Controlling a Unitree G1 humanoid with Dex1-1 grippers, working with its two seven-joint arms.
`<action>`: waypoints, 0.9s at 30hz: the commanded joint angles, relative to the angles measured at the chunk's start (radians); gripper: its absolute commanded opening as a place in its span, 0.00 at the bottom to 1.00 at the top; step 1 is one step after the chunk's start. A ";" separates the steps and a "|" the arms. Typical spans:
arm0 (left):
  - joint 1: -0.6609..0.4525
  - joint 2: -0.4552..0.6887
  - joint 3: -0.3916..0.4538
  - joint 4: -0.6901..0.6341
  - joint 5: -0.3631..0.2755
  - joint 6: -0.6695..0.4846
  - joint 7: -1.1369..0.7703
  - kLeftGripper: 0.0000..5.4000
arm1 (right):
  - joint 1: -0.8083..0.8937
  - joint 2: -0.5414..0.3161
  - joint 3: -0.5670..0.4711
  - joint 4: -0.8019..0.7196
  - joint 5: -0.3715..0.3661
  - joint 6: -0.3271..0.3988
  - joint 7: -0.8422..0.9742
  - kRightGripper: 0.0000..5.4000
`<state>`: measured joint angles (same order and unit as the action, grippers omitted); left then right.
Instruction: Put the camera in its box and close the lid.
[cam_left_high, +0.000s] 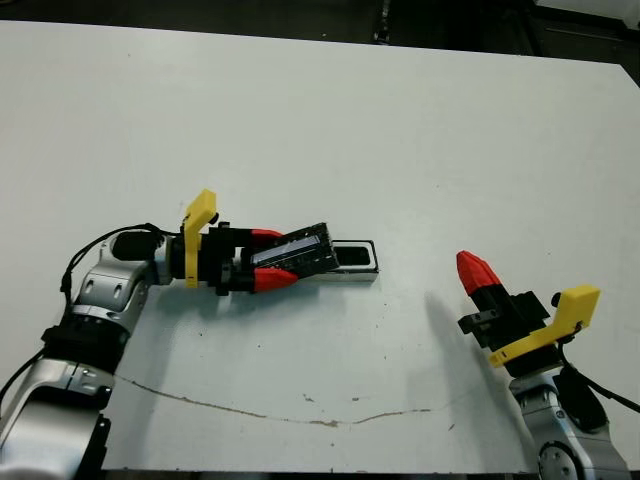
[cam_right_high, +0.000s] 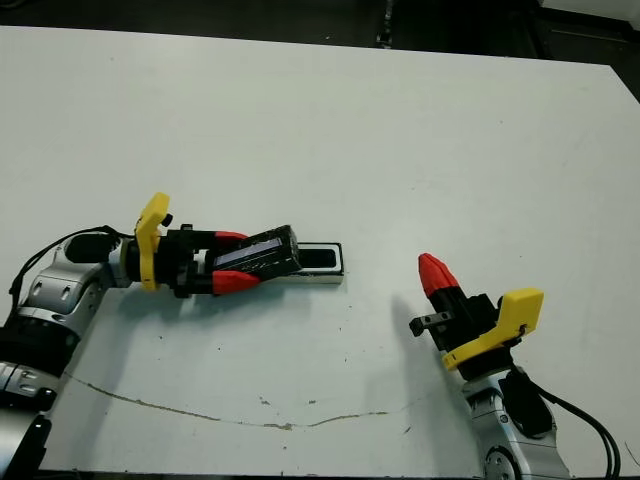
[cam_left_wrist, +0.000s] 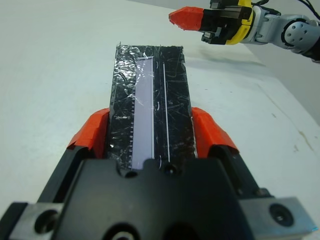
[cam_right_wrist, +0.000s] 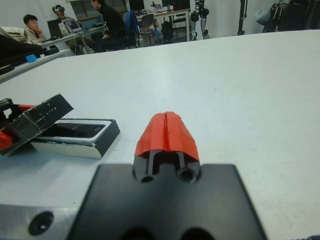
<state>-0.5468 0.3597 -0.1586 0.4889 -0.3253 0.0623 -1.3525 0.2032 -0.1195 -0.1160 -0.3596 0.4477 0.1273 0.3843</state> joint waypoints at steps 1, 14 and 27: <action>-0.012 -0.030 -0.040 0.032 0.041 0.011 0.005 0.58 | 0.011 -0.014 -0.002 -0.011 -0.001 0.024 -0.015 0.00; -0.066 -0.078 -0.111 0.054 0.115 0.020 0.060 0.58 | 0.010 -0.020 -0.003 0.001 -0.006 0.005 -0.002 0.00; -0.075 -0.081 -0.118 0.026 0.121 0.021 0.082 0.58 | 0.012 -0.017 -0.001 -0.002 -0.006 0.012 -0.011 0.00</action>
<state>-0.6441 0.2775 -0.2605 0.5059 -0.2213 0.0587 -1.2653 0.2043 -0.1242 -0.1129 -0.3607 0.4469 0.1329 0.3826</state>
